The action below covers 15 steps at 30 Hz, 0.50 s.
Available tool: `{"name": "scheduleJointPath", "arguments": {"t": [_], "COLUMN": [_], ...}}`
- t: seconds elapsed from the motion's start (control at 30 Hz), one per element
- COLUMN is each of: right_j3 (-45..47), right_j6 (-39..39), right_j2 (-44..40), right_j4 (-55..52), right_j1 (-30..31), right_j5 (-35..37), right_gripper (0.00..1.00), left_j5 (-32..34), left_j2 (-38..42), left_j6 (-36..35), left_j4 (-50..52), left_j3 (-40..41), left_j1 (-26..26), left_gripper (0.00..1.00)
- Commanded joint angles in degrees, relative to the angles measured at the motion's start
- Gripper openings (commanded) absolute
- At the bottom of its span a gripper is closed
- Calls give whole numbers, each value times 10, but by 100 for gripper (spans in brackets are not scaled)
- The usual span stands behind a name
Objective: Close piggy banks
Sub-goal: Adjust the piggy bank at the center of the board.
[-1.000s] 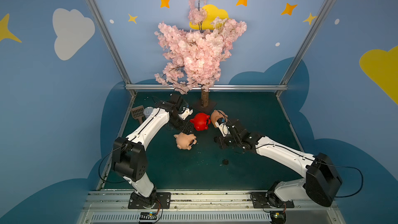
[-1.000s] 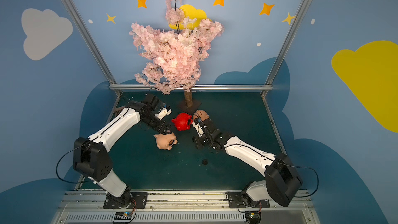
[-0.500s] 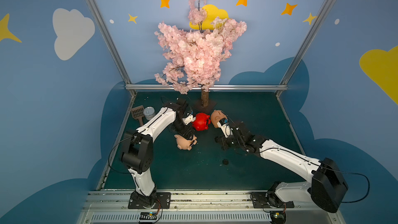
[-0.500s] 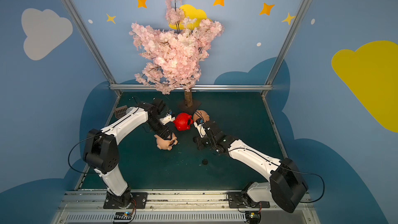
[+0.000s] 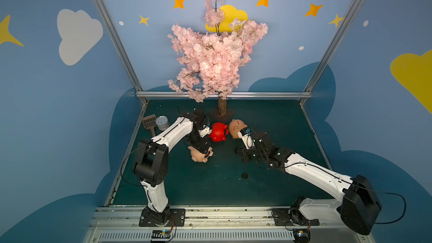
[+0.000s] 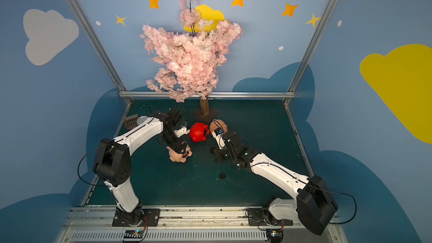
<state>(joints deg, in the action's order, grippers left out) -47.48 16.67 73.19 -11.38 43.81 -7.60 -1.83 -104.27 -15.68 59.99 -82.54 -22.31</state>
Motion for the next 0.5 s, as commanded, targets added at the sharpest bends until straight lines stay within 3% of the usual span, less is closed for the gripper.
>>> {"name": "scheduleJointPath", "arguments": {"t": [0.0,0.27,0.47], "right_j3": [4,6,15], "right_j6": [3,3,3], "right_j2": [-3,-1,-7], "right_j4": [8,7,10], "right_j1": [-4,-4,-6], "right_j5": [1,-1,-4], "right_gripper": [0,0,0], "left_j5": [15,-28,-119], "left_j2": [-11,-22,-10], "left_j6": [-4,10,23], "left_j4": [7,15,11], "left_j3": [12,9,15], "left_j1": [-4,-3,-7], "left_gripper": [97,90,86]}}
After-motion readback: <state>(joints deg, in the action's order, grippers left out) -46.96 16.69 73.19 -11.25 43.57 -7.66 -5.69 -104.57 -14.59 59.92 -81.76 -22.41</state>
